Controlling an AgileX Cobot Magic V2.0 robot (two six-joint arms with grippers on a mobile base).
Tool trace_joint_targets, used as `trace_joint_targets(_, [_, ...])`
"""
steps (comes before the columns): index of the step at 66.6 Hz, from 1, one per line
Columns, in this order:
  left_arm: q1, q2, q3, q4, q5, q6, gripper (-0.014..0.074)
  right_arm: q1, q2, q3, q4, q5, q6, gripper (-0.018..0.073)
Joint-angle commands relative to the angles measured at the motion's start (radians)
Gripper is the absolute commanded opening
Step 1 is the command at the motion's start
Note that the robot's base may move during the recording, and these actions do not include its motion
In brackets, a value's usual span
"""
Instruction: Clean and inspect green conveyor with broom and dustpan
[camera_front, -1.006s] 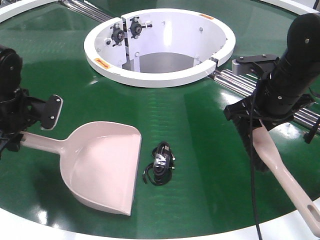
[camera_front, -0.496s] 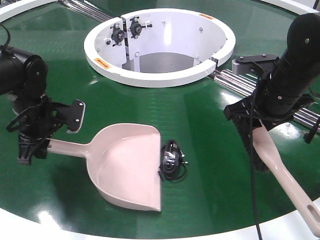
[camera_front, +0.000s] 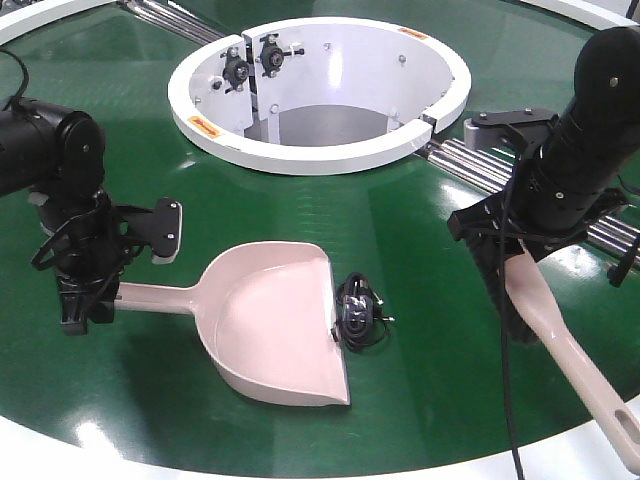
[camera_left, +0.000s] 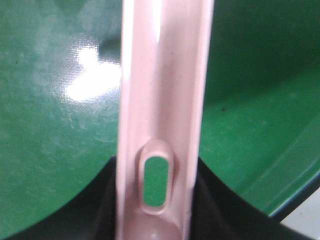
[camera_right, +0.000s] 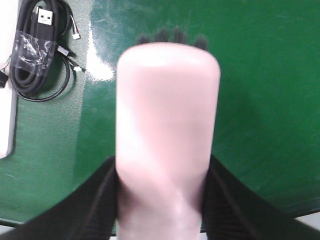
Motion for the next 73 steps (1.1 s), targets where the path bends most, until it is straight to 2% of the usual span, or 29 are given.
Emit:
trace_joint_targets(1, [-0.004, -0.047, -0.031, -0.02, 0.024, -0.023, -0.0006, -0.003, -0.045, -0.025, -0.002, 0.05, 0.0, -0.0003])
trace_joint_targets(9, [-0.004, -0.047, -0.031, -0.019, 0.025, -0.023, -0.0006, -0.003, -0.045, -0.025, -0.002, 0.05, 0.0, -0.0003])
trace_joint_targets(38, [-0.017, -0.047, -0.031, 0.075, 0.025, -0.043, -0.0006, -0.003, -0.045, -0.025, -0.002, 0.048, 0.0, -0.0003])
trace_joint_targets(73, [-0.021, -0.047, -0.031, 0.067, 0.024, -0.043, -0.0006, -0.003, -0.045, -0.025, -0.002, 0.05, 0.0, -0.0003])
